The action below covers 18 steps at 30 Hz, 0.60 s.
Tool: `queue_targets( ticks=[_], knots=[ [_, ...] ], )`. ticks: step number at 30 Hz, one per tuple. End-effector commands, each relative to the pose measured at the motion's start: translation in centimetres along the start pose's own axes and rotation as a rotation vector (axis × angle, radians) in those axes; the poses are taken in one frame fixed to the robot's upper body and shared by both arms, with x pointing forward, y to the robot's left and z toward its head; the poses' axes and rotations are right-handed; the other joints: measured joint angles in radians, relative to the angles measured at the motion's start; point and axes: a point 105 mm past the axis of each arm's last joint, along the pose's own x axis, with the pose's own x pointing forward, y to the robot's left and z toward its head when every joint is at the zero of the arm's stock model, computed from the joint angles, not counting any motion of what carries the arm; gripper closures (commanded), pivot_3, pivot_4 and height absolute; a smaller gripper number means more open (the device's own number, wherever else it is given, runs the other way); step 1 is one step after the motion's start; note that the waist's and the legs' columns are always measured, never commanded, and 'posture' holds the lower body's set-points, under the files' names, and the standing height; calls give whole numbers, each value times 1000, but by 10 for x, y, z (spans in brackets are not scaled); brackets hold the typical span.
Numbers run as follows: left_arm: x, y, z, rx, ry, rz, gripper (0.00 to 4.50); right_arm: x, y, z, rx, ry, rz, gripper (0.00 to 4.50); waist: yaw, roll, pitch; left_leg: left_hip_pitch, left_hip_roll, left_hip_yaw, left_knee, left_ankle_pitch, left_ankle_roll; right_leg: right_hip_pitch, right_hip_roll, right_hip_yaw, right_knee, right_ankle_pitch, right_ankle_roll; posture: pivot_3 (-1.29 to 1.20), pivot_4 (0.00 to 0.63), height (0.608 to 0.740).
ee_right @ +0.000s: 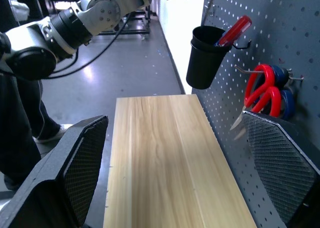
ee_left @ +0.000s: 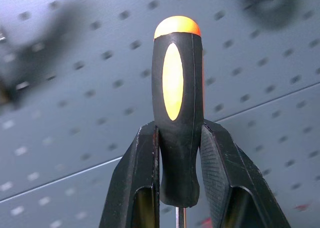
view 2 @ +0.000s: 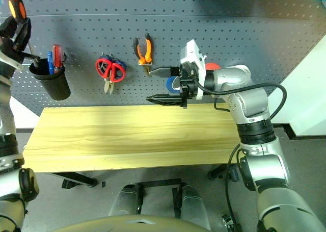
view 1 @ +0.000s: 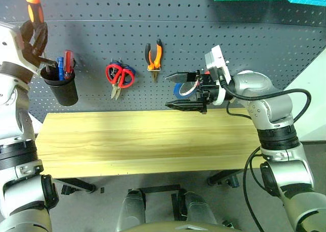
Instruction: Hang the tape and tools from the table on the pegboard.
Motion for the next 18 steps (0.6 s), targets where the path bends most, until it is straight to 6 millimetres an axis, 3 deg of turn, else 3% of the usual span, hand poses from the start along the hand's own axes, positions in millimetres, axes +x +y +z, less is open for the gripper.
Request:
queue_targets(
  ticks=[1, 18],
  knots=[
    [-6, 14, 7, 57, -49, 28, 3737, -5, 5, 15, -48, -29, 8, 0, 0, 0, 0, 0, 0, 0, 0, 0, 0, 0, 0, 0, 0, 0, 0, 192, 75, 740],
    [-26, 27, -28, 86, 33, 92, 3737, 8, 0, 37, 22, -170, -52, 0, -5, 0, -2, 1, 1, 1, 0, 0, 0, 0, 0, 1, 2, 0, 0, 189, 80, 740]
  ],
)
